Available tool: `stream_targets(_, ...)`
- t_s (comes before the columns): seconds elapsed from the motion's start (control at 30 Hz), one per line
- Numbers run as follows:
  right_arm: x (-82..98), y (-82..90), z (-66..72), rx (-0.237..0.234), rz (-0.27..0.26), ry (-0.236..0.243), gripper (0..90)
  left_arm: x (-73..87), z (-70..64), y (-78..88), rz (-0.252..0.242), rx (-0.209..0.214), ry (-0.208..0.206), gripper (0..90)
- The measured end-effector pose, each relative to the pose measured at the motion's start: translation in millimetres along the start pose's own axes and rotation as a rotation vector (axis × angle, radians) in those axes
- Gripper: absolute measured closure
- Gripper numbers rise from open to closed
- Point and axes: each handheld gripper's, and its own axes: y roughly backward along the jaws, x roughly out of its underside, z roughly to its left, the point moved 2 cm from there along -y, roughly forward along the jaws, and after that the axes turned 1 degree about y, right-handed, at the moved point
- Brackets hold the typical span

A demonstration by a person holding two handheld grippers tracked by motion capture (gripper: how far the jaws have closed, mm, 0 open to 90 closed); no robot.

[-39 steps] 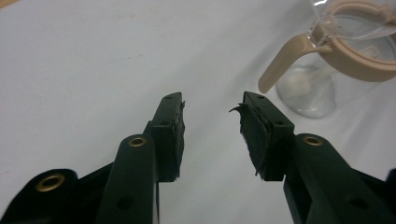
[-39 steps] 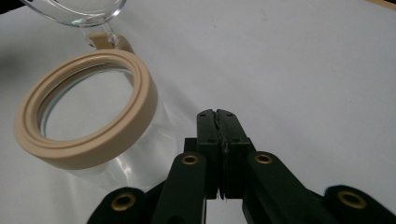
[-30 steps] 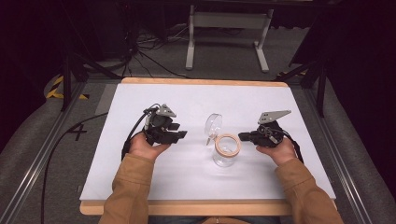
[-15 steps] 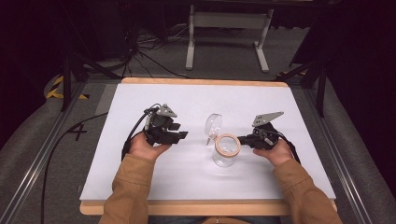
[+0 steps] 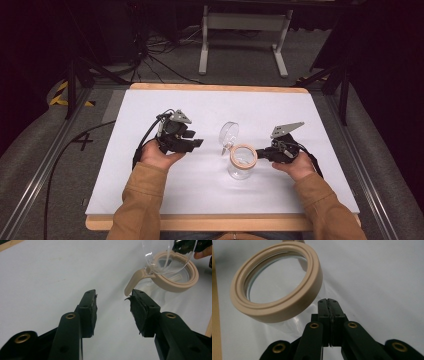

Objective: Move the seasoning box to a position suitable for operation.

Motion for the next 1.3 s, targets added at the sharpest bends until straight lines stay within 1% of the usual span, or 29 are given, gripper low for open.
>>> stream_targets(0.07,1.1,1.1,2.9,-0.005,0.003,0.003,89.3,-1.9,-0.1,-1.7,-0.005,0.004,-0.002,56.4)
stream_targets(0.1,1.4,1.4,3.7,-0.007,0.003,0.009,89.3,-3.2,0.0,-2.0,0.003,0.007,-0.003,56.4)
stream_targets(0.13,2.1,1.8,5.5,-0.012,0.002,0.011,89.3,-3.8,0.3,-3.0,-0.003,0.011,-0.004,56.3)
stream_targets(0.23,3.4,3.5,9.7,-0.019,0.006,0.015,89.3,-7.2,0.2,-5.6,-0.004,0.019,0.001,56.2)
stream_targets(0.27,4.1,4.2,11.8,-0.022,0.009,0.019,89.3,-8.2,0.5,-5.3,0.012,0.022,-0.007,56.1)
stream_targets(0.33,5.5,5.2,14.6,-0.021,0.015,0.025,89.3,-9.7,0.0,-8.0,-0.001,0.029,-0.009,56.0)
stream_targets(0.57,9.2,8.8,25.2,-0.031,0.036,0.033,89.2,-15.1,-0.8,-13.4,0.004,0.045,-0.019,55.8)
stream_targets(0.63,9.4,9.0,26.2,-0.03,0.037,0.035,89.2,-15.8,-0.8,-14.1,0.003,0.049,-0.021,55.8)
stream_targets(0.7,9.9,9.4,29.1,-0.036,0.039,0.04,89.2,-16.7,-0.9,-14.7,0.004,0.048,-0.022,55.8)
stream_targets(0.73,10.4,9.5,31.0,-0.036,0.043,0.05,89.2,-17.3,-0.9,-15.7,0.003,0.053,-0.023,55.8)
stream_targets(0.8,10.7,9.8,32.4,-0.038,0.048,0.045,89.2,-17.5,-1.1,-16.2,0.005,0.056,-0.023,55.7)
stream_targets(0.93,11.8,9.7,34.9,-0.043,0.06,0.056,89.1,-17.9,-1.3,-18.0,0.012,0.056,-0.026,55.7)
stream_targets(1.0,12.2,10.1,36.4,-0.052,0.07,0.041,89.1,-17.9,-1.8,-18.3,0.011,0.059,-0.024,55.7)
stream_targets(1.1,12.2,10.0,37.6,-0.06,0.072,0.05,89.2,-17.8,-1.7,-18.3,0.013,0.059,-0.024,55.7)
stream_targets(1.23,12.3,9.7,39.9,-0.068,0.08,0.047,89.2,-17.8,-1.4,-18.6,0.014,0.059,-0.024,55.7)
stream_targets(1.3,12.5,9.1,41.2,-0.072,0.084,0.056,89.1,-17.8,-1.5,-18.9,0.02,0.06,-0.026,55.7)
